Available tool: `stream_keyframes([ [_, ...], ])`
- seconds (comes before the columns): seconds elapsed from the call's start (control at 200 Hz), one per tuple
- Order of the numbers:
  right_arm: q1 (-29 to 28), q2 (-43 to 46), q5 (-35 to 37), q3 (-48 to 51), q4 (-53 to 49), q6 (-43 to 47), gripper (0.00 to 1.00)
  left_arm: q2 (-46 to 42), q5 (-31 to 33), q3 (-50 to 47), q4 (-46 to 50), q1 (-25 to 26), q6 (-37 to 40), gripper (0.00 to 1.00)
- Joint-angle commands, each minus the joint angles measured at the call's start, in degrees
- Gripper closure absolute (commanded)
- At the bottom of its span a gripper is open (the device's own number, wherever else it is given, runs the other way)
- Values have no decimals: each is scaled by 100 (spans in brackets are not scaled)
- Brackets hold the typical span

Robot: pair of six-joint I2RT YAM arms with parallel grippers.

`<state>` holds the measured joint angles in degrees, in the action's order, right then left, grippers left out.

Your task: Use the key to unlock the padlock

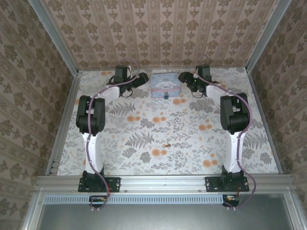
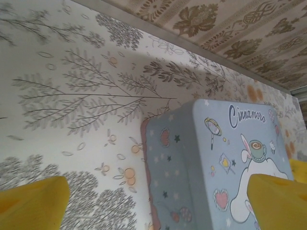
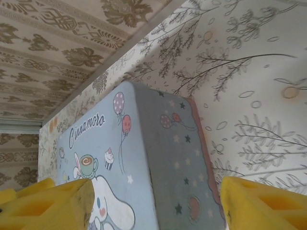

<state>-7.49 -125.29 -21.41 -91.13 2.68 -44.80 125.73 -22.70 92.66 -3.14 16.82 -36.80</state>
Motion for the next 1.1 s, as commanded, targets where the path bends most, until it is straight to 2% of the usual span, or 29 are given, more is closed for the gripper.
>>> stream_keyframes([
  [0.0,-162,-219,64,-433,-488,-29,29,247,-261,458,-95,124,-325,3],
  [0.21,-269,-382,21,-581,-480,-88,30,676,-348,1006,-25,319,-459,3],
  [0.44,-354,-229,-153,-308,-265,-118,37,666,-388,986,-46,514,-466,3],
  [0.76,-447,286,-328,655,399,-395,47,215,-393,350,-266,756,-395,4],
  [0.985,-568,923,-303,1557,776,-416,47,-298,-308,-522,-635,902,-443,4],
  [1.005,-578,976,-295,1657,812,-410,47,-344,-301,-604,-675,1071,-457,4],
  [1.095,-623,1235,-259,2118,978,-413,47,-557,-256,-989,-797,1227,-460,5],
])
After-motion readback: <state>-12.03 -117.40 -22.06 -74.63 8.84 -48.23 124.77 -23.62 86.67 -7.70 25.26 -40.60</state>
